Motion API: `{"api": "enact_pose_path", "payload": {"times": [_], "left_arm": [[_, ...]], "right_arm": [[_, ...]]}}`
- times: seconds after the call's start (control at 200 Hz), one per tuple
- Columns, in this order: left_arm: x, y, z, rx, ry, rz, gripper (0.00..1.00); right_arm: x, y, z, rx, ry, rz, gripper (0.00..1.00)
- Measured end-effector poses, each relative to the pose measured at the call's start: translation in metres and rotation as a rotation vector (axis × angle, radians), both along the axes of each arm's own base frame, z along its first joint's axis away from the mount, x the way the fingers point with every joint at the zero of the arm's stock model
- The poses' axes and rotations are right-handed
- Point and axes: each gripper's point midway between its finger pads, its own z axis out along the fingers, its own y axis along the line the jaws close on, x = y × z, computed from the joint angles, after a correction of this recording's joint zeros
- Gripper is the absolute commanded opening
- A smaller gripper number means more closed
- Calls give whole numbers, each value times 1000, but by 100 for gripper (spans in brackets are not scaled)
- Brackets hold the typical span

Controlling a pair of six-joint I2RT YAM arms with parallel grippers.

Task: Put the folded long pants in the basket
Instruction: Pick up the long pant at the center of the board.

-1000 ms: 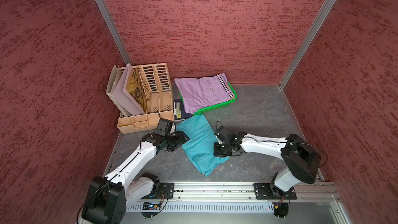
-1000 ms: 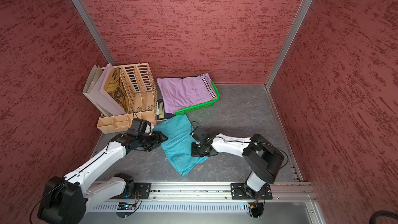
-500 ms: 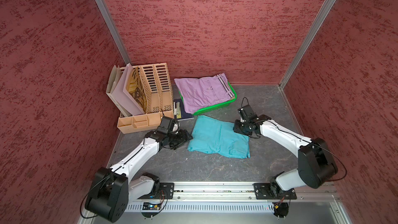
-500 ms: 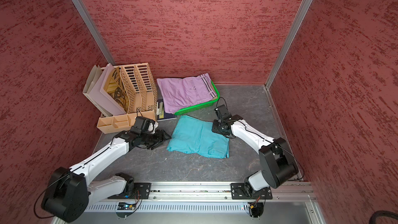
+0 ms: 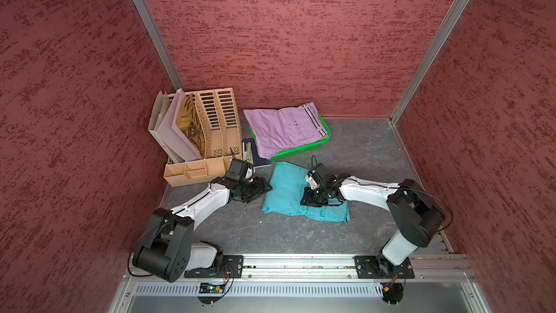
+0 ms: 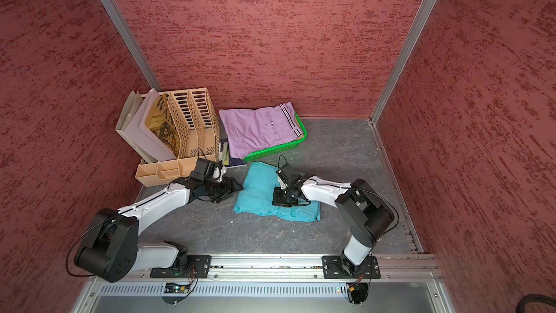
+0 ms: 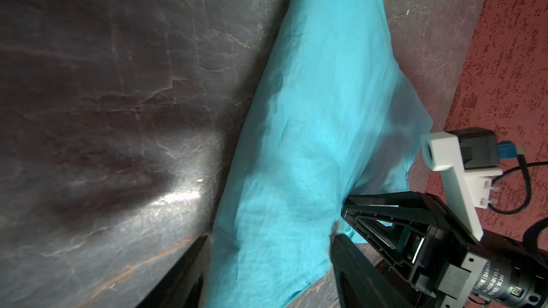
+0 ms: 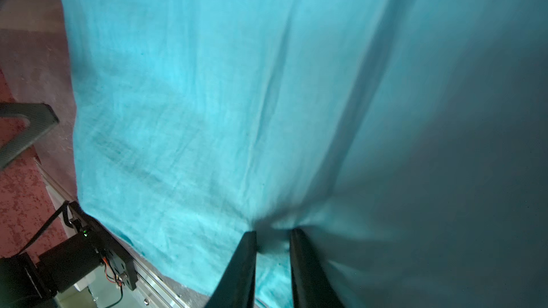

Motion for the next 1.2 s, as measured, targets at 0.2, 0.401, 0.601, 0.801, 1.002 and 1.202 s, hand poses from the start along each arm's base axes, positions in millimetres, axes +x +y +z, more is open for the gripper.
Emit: {"api": "enact_pose_path", "payload": {"times": [0.2, 0.401, 0.601, 0.801, 1.002, 1.202], "left_arm": [[-3, 3, 4, -12, -17, 5, 71], [-14, -12, -1, -68, -1, -31, 72], [-38, -42, -19, -90, 60, -131, 68], [-39, -43, -32, -87, 78, -115, 59], [-29, -56, -41, -135, 76, -117, 49], [-25, -57, -50, -128, 87, -105, 0]], "right_arm": [[-26, -46, 6, -181, 14, 40, 25], [-24, -98, 27, -337, -49, -12, 35], [-13, -99, 35, -328, -76, -38, 35], [-9, -97, 39, -313, -97, -43, 35], [-3, -97, 53, -275, -145, -65, 36], [8, -107, 61, -259, -171, -114, 36]]}}
